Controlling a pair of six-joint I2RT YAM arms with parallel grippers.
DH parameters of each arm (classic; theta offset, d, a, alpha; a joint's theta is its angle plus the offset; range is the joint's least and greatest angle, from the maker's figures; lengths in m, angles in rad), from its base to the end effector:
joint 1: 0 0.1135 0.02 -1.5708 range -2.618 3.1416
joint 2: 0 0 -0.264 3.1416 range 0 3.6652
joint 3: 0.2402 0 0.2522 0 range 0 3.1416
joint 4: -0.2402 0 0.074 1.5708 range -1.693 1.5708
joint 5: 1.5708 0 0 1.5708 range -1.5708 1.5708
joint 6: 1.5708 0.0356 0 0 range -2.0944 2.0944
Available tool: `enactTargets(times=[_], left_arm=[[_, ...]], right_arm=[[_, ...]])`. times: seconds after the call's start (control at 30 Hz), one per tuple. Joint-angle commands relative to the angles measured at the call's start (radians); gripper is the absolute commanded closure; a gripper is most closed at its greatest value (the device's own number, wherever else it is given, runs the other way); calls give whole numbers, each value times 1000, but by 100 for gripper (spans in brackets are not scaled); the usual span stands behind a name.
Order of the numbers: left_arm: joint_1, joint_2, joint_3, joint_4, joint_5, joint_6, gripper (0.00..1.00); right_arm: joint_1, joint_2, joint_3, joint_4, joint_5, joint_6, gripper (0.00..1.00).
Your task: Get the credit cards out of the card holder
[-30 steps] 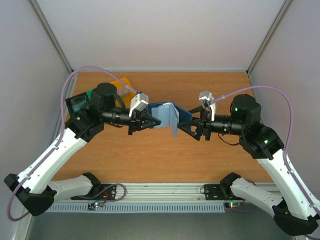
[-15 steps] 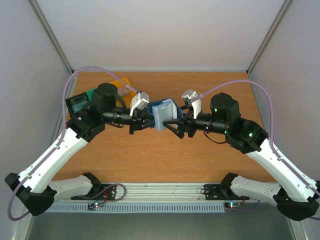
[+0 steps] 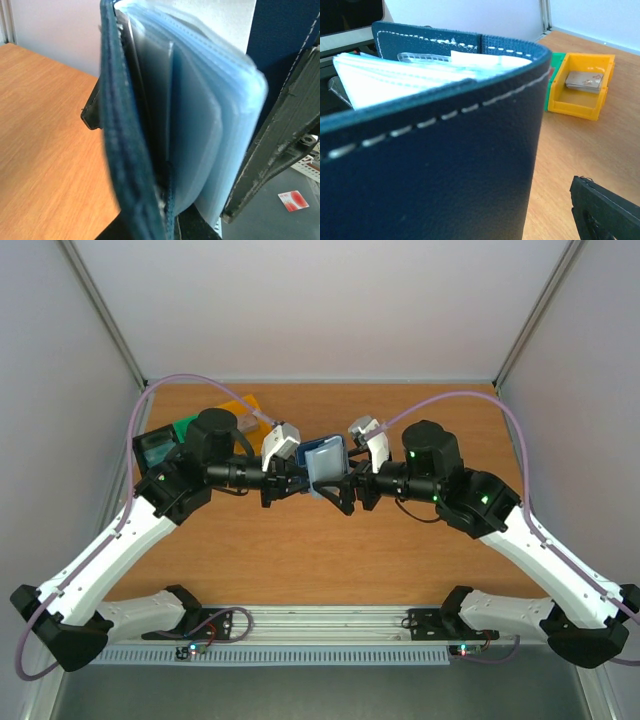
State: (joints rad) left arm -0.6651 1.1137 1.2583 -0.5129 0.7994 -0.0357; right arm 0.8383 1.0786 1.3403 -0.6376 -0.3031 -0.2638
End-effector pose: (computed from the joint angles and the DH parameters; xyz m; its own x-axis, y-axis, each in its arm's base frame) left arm 0.1648 -0.1617 0.4095 -0.3172 0.2172 -0.9231 0.9458 0.1436 -0.2912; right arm 0.1371 0.1683 0.4279 -0.0036 -0.3761 -0.9266 -0.9283 0.3457 -0.1368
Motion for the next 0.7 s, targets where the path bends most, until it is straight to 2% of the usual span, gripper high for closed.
enactTargets(times=[0.0, 0.13, 0.27, 0.5, 0.6, 0.67], left_arm=[[-7, 0, -5, 32, -25, 23, 100], [-8, -4, -9, 30, -16, 29, 100], [-7, -8, -14, 27, -15, 33, 100], [-8, -17, -19, 33, 1, 67, 100], [-8, -23, -25, 39, 4, 66, 100], [-8, -28, -33, 47, 6, 57, 100]], right_arm=[[10, 7, 37, -9, 41, 8, 2], [9, -30, 14, -8, 82, -5, 11], [8, -47, 12, -40, 147, -11, 29], [8, -55, 23, -96, 216, -17, 45], [8, -56, 37, -127, 217, -30, 46], [8, -53, 50, -156, 218, -40, 55]])
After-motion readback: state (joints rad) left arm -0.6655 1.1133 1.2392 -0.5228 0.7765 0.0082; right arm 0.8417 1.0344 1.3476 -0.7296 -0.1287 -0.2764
